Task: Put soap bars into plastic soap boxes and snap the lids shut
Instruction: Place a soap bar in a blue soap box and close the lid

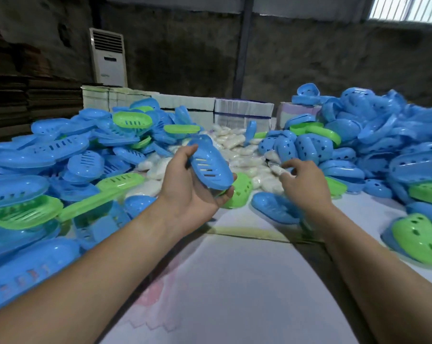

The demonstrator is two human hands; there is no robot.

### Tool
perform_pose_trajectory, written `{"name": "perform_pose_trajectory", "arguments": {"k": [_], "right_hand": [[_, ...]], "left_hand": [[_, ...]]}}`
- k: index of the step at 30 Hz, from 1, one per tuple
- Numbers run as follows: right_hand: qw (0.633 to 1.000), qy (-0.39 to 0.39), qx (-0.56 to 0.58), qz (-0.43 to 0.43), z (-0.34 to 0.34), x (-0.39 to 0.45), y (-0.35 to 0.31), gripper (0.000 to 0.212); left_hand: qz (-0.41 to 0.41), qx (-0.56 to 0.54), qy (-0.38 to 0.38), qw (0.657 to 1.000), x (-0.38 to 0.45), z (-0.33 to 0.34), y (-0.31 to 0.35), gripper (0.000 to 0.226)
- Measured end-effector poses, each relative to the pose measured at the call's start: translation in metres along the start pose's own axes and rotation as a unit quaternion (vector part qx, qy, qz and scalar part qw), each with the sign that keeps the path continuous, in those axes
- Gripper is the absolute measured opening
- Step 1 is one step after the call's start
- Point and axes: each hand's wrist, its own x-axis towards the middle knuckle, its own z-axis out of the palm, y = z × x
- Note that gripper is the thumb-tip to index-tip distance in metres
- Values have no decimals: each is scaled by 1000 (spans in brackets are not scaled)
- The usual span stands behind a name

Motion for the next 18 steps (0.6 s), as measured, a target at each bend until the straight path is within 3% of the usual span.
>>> {"name": "perform_pose_trajectory", "arguments": {"k": [4,6,9,13,18], "right_hand": [[978,-138,-134,81,3,4,22,38],[972,-158,-141,101,2,6,23,35],[969,-156,-147,127,-2,6,22,35],[978,-112,-136,113,-4,6,24,13],[987,-71,-72,128,-8,4,20,26]], "left_hand": [[-6,-7,26,1000,6,-3,0,48],[-12,-4,37,999,8,-5,-3,46],[-23,15,42,999,7,-5,-5,43],[-10,19,33,999,6,-5,-7,56],[-10,22,7,1000,8,-5,-10,53]]}}
